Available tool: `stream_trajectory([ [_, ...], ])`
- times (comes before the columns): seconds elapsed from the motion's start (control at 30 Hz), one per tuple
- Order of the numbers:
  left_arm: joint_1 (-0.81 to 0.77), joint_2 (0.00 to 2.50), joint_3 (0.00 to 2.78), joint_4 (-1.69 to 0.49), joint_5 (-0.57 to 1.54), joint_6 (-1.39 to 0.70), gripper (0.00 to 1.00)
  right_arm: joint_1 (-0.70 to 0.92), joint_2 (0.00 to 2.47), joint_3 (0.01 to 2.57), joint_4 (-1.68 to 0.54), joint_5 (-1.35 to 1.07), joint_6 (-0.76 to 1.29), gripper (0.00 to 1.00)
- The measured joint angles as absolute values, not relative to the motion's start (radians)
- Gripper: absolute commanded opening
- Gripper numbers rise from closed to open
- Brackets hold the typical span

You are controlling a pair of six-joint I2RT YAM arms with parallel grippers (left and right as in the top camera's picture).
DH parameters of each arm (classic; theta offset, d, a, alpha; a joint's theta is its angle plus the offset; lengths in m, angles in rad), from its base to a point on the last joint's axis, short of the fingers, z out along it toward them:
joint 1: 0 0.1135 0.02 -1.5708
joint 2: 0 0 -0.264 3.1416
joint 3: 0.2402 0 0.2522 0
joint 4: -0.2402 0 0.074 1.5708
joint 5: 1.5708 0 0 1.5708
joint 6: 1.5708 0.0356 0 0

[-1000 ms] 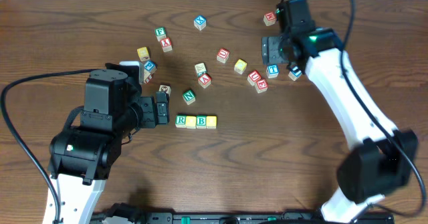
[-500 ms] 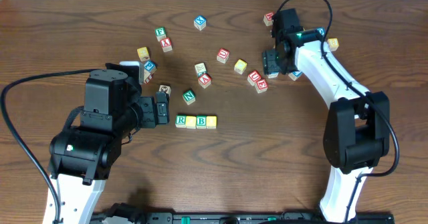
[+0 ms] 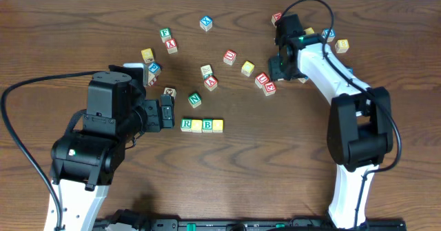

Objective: Spell out ROBOT
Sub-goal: 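Lower the open right gripper and close it on the blue T block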

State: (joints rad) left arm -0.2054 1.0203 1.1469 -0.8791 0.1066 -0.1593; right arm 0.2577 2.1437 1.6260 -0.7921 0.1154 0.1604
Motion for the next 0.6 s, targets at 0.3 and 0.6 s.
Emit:
stream_trajectory([
  [0.3,-0.205,1.020,1.147,-0.879,0.107,-0.159,0.98,0.260,2.156,1.625,-0.778,0.108,0.167,0.55],
  [0.6,-0.205,1.020,1.147,-0.879,0.107,-0.159,0.98,0.260,2.162,1.625,-0.757,0.104,0.168,0.51],
])
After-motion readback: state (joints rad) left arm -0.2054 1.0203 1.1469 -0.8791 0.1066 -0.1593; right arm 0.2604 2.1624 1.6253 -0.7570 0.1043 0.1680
